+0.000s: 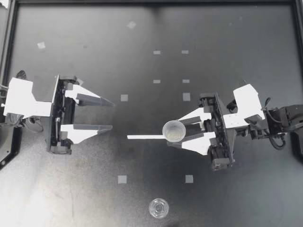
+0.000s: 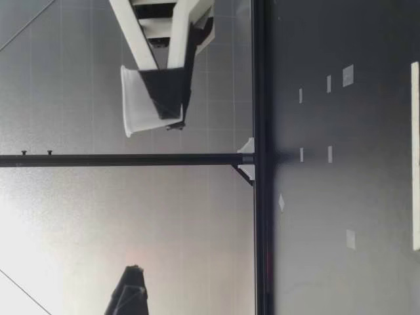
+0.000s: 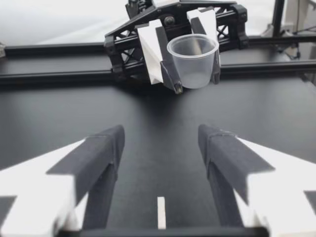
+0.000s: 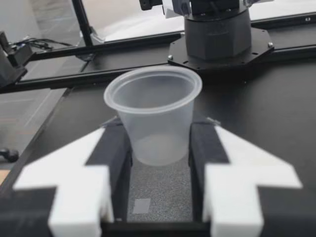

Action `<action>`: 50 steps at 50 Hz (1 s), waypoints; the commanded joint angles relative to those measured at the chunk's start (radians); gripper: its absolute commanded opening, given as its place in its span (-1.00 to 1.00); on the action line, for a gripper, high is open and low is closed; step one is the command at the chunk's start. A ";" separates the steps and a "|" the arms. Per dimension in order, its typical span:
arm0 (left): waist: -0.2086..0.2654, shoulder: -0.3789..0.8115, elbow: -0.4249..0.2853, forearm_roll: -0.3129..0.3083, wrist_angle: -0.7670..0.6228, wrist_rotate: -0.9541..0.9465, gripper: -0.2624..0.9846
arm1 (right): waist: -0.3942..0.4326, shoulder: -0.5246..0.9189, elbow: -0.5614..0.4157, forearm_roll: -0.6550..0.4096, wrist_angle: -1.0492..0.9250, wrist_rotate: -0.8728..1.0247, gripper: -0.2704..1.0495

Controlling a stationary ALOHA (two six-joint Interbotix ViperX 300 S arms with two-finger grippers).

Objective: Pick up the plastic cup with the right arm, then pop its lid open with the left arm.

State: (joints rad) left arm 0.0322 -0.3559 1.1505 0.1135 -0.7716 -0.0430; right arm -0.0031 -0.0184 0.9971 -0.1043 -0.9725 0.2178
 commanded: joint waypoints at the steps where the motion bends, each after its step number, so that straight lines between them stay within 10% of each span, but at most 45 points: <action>1: 0.002 -0.005 -0.009 -0.002 -0.003 0.000 0.32 | -0.003 -0.011 -0.017 0.002 -0.003 -0.002 -0.09; 50: 0.002 0.009 -0.009 -0.002 -0.003 0.000 0.32 | -0.003 -0.006 -0.018 0.002 -0.003 -0.002 -0.09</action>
State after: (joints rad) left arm 0.0307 -0.3405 1.1505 0.1120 -0.7701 -0.0430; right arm -0.0031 -0.0153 0.9971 -0.1043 -0.9710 0.2178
